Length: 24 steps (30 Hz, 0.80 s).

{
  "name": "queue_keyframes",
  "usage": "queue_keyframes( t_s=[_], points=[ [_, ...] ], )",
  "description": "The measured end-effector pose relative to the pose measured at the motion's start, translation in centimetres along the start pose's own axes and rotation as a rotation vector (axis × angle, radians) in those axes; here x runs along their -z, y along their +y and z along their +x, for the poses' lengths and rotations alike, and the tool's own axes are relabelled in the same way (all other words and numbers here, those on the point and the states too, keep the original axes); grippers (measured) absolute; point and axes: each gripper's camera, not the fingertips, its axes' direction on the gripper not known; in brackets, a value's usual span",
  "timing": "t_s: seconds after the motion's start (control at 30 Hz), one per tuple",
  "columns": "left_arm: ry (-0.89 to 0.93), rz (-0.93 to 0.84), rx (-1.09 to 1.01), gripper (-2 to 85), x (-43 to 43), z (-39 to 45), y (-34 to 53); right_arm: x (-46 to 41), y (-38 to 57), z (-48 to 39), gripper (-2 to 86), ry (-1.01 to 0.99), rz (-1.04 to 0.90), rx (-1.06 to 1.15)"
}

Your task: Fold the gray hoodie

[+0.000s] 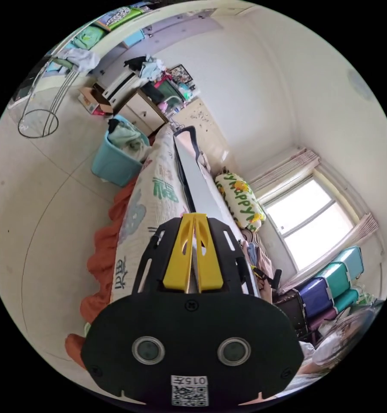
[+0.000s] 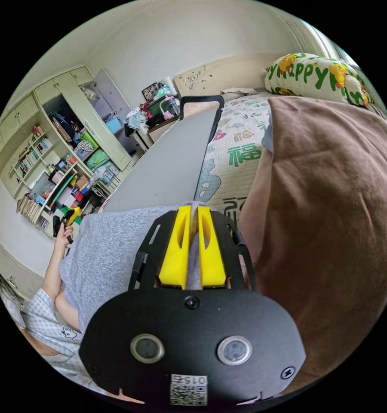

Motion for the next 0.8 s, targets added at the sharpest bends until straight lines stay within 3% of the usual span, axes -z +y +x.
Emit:
queue_keyframes(
  t_s=[0.13,0.27,0.37,0.63,0.73,0.8],
  points=[
    [0.05,-0.176,0.018,1.2,-2.0,-0.6,-0.1,-1.2,-0.2,-0.2,3.7,0.029,-0.035,0.008],
    [-0.003,-0.368,-0.047,12.2,-5.6,1.7,-0.2,-1.1,0.0,1.3,3.9,-0.063,-0.009,-0.064],
    [0.012,-0.356,-0.044,15.5,-5.9,2.4,-0.5,-1.2,0.2,1.7,4.0,-0.089,0.002,-0.086],
    [0.05,-0.402,-0.001,10.5,-4.1,1.1,-1.0,-1.2,0.3,1.8,4.3,-0.114,0.006,-0.07],
    [0.172,-0.48,-0.034,8.5,-4.0,1.4,-0.9,-1.4,0.5,2.0,4.4,-0.138,0.008,-0.07],
    [0.052,-0.505,-0.05,8.3,-3.6,1.7,-0.8,-1.7,0.7,2.0,4.4,-0.151,0.014,-0.083]
  ],
)
